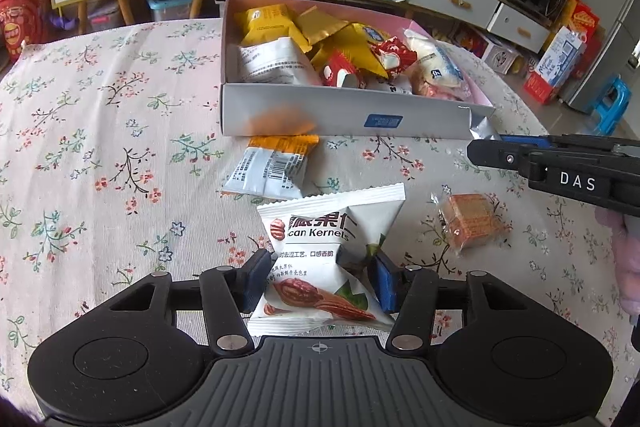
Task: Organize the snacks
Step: 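Carry the pecan packet and wrapped candy over the pink box and lower them, then open both grippers to drop the pecan packet and candy into the box, then move the left gripper to the orange-and-white packet while the right moves to the wafer cake, then close the left gripper on the orange-and-white packet while the right closes on the wafer cake, then carry the orange-and-white packet and wafer cake over the pink box and lower them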
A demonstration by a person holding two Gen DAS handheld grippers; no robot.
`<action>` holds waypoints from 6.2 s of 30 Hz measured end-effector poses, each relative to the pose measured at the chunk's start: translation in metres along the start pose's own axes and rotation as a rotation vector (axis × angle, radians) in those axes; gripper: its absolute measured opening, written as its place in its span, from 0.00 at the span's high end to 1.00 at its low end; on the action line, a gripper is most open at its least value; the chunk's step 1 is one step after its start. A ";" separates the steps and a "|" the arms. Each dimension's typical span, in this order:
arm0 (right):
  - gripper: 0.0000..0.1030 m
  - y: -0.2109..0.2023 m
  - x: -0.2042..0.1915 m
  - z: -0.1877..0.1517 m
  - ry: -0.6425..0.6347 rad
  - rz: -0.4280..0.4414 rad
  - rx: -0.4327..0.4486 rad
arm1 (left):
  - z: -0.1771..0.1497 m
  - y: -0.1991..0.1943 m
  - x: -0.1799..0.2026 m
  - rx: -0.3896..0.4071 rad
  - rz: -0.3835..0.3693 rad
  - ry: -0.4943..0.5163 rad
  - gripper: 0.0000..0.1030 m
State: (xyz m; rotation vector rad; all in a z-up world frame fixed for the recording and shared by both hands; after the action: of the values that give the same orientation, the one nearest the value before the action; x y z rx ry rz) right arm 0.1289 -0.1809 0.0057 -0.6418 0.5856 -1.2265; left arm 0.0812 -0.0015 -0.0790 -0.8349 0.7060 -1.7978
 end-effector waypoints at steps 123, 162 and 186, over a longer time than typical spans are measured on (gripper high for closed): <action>0.00 -0.014 0.014 -0.021 0.115 -0.008 0.066 | -0.006 -0.003 -0.023 0.195 0.153 0.091 0.02; 0.50 -0.005 -0.022 -0.046 -0.104 0.072 0.046 | 0.033 0.033 -0.010 0.213 0.099 0.110 0.62; 0.62 -0.012 -0.017 -0.009 -0.026 0.045 0.065 | 0.034 -0.012 -0.002 0.171 0.043 0.037 0.64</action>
State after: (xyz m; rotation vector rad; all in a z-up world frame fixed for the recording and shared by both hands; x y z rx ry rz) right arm 0.1106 -0.1685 0.0086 -0.5865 0.5338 -1.1882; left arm 0.1024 0.0012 -0.0497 -0.6690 0.5801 -1.8109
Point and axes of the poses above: each gripper's, at about its wrist camera, not at the fingertips, and y roughly the way its jaws point, x to its right, z to its top, the point moved 3 cm from there along y, roughly the way its jaws point, and after that the axes turned 1 degree about -y, right-handed, at the moved point
